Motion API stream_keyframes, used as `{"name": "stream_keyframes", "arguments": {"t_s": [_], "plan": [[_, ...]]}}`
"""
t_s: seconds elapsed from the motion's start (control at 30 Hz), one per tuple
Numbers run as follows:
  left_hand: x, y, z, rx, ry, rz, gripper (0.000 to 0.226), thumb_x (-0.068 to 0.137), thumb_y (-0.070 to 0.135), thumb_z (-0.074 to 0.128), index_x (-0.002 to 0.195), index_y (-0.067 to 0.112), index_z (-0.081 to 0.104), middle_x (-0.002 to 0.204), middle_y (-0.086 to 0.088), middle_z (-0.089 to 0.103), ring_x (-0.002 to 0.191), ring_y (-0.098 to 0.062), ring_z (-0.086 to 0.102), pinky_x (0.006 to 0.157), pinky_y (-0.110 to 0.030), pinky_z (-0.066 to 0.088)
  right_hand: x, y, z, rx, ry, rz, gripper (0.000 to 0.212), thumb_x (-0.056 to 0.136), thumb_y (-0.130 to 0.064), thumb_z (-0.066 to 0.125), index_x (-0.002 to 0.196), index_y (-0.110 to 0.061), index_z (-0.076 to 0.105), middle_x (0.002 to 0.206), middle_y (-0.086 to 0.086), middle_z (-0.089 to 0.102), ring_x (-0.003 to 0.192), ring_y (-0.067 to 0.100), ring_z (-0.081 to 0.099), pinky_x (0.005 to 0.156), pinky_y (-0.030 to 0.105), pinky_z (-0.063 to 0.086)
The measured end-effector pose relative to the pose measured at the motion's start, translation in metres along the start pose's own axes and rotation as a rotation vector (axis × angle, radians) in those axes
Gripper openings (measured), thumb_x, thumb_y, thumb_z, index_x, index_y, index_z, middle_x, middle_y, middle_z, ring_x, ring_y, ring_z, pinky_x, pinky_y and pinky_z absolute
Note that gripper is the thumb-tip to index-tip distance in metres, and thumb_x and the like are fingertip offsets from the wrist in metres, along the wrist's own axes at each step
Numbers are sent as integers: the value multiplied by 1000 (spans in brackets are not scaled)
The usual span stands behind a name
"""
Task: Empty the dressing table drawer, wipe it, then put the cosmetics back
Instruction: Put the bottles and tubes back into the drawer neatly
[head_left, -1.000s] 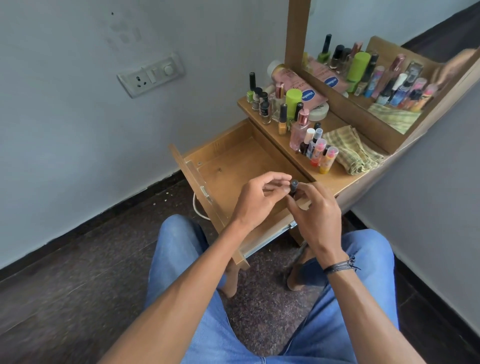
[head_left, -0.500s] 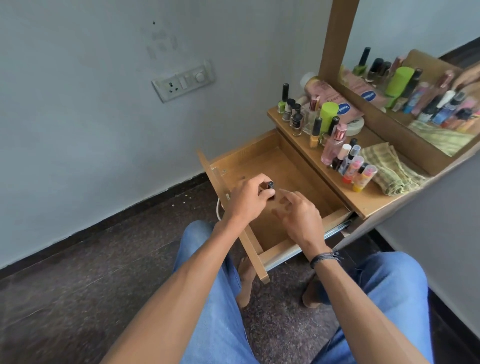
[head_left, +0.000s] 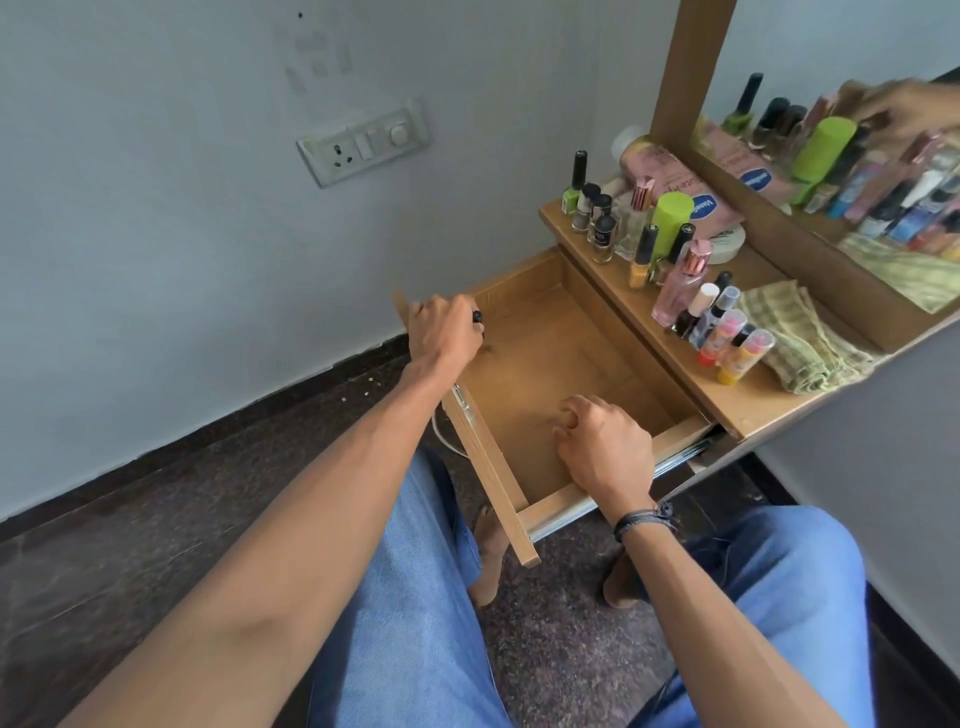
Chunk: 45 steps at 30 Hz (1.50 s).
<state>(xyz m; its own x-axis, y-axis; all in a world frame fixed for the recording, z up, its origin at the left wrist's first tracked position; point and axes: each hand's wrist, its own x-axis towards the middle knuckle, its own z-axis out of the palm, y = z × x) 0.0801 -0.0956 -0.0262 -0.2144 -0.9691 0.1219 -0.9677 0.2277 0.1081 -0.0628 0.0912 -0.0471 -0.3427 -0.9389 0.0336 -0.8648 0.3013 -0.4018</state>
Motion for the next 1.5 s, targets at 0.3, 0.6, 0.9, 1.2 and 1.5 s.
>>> {"name": "stream_keyframes", "arguments": {"t_s": [0.3,0.6,0.9,1.2,1.5], "plan": [[7,1,-1,102,-36,-45,11,91,25,73,98,16,75,80,-4,72,75,-22,55,87,-39,39,0,-1,4,-36,26,17,21,95,-25,61,111,-24,74,108,-5,75,92,21,70,67,31,55],[9,2,-1,164,-25,-16,14,92,25,72,95,11,74,77,-8,72,74,-25,64,83,-37,47,0,-1,5,-35,33,2,18,94,-24,63,108,-24,75,104,-6,75,88,18,70,64,31,58],[3,1,-2,83,46,-18,22,90,28,75,103,11,74,87,-12,76,83,-29,71,86,-41,53,-1,1,8,-23,39,-9,19,94,-23,62,107,-25,75,101,-7,74,88,16,70,65,32,62],[-19,16,-12,-330,154,97,18,93,19,71,111,15,69,99,0,75,88,-16,69,71,-29,56,-5,10,-15,436,146,-59,12,93,-16,71,102,-21,75,95,-12,70,79,1,65,73,25,59],[-73,119,-38,-902,66,334,17,90,10,71,107,9,73,99,0,71,82,-6,66,69,-9,52,-9,47,-90,656,941,137,19,93,-14,74,104,-5,62,99,-12,48,80,19,55,71,21,49]]}}
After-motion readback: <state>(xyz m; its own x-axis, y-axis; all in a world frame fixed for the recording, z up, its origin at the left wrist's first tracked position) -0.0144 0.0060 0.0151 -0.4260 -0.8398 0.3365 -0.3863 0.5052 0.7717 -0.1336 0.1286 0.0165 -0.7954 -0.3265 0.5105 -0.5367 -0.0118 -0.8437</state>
